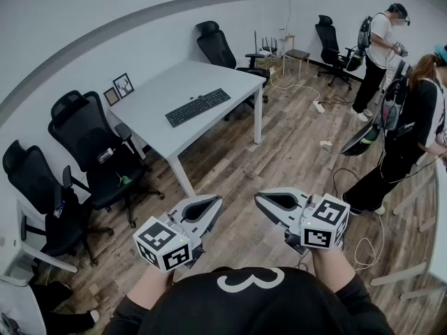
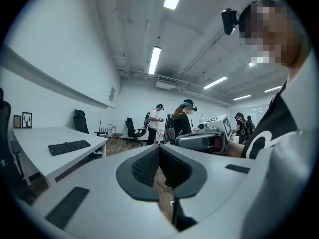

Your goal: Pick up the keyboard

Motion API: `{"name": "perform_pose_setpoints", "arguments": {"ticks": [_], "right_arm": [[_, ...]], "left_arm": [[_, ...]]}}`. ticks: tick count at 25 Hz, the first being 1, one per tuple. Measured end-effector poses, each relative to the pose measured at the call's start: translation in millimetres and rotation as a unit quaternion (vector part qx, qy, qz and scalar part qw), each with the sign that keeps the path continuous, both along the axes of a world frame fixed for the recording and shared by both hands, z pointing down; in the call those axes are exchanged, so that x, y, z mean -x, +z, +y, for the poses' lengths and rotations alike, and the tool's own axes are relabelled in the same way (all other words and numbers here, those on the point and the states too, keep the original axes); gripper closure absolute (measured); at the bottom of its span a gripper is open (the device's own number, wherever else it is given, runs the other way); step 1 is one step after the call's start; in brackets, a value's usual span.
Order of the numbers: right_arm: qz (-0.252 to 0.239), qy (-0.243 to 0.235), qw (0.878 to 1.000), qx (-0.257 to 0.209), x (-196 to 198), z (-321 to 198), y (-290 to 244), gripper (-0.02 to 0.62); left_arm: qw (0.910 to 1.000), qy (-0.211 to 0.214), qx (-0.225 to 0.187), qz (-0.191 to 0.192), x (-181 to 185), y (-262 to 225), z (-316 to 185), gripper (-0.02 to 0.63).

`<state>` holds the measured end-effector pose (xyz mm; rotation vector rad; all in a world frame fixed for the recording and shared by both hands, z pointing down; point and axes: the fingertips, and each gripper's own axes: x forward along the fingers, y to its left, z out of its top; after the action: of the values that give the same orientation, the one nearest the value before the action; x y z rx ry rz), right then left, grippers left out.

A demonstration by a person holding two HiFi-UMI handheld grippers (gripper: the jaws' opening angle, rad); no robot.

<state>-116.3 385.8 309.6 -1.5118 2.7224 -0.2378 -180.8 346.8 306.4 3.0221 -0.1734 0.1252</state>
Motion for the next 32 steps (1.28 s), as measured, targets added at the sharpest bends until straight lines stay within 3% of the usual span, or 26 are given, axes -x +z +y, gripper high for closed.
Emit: {"name": "perform_pose_setpoints", "arguments": {"ticks": [20,32], "right_arm": [[-0.043,-0.031,0.998,0.026,14.9,-4.5,23.6,0.589],[-0.076,-0.019,0.995,0.054,-19.7,-38.9,44.5,0.589]], "left_arm": [[0.9980,-0.033,0.053,-0.005,14.0,22.6,-8.1,0.594],[0.9952,-0.017,0.092,-0.029,-25.2,44.5,-44.5,0.594]]}}
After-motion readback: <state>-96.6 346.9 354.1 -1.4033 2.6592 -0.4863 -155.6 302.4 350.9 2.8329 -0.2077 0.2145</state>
